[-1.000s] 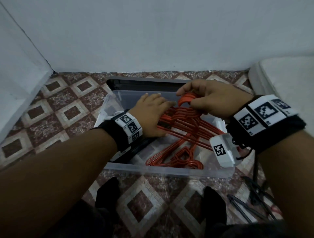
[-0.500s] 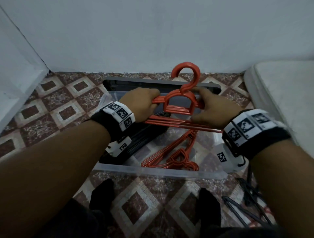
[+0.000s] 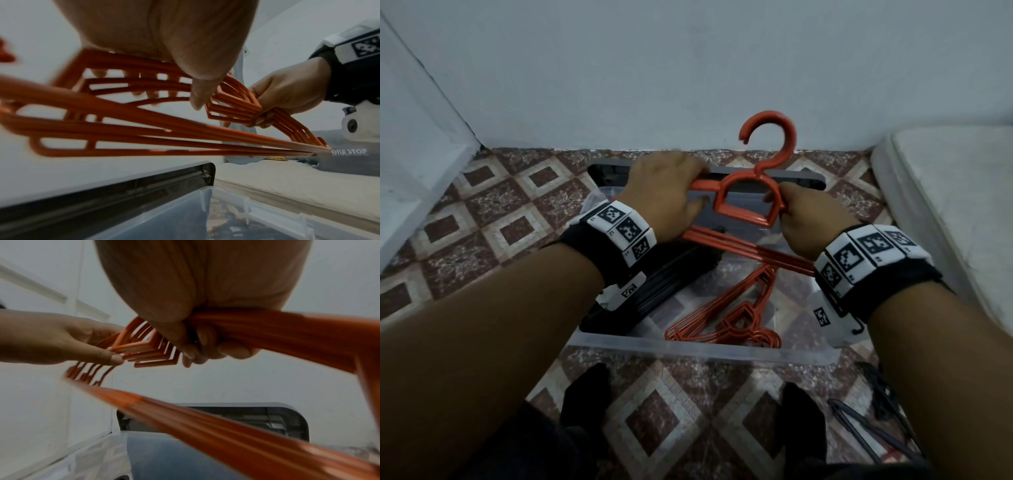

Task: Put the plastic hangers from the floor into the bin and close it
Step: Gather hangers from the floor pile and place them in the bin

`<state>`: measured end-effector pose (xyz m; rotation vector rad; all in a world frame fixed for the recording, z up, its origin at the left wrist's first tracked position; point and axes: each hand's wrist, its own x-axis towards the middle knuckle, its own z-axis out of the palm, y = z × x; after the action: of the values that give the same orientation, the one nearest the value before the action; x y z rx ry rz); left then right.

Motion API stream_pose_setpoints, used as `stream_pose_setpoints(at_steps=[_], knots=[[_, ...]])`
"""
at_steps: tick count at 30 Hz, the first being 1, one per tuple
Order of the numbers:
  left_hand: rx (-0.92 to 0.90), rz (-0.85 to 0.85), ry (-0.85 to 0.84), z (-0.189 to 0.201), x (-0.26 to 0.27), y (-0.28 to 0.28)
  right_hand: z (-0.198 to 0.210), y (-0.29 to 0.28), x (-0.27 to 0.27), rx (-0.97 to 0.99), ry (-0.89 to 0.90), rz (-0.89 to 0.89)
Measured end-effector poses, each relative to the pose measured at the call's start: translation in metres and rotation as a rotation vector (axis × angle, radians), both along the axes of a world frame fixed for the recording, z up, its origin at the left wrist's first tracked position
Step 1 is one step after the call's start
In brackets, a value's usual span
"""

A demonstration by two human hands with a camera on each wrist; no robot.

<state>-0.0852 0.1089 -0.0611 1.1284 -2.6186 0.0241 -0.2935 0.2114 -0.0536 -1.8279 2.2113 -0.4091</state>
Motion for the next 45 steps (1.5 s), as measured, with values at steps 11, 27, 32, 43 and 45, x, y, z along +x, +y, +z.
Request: stream_pose_setpoints(at_steps=[11,27,32,43,45], knots=[[0.726,0.289,0.662,-0.009,-0.03,0.031,0.01,-0.009,0.015,-0.36,-0.409,-0.398],[0.483,0.424,0.916,-0.007,-0.025,0.01,0.004,-0.004,0.072,0.048,-0.539,-0.086],[0.21,0.411,0.668,-0.002,-0.015,0.0,0.009,0.002,0.054,-0.175,-0.231,-0.001],[0.254,0.06,0.501,-0.013,-0.036,0.035,-0.012,-0.015,0.021,-0.408,-0.619,-0.406],[0.292,0.048,0.478,-0.013,-0.035,0.036,-0.017,-0.017,0.013,-0.323,-0.657,-0.348]])
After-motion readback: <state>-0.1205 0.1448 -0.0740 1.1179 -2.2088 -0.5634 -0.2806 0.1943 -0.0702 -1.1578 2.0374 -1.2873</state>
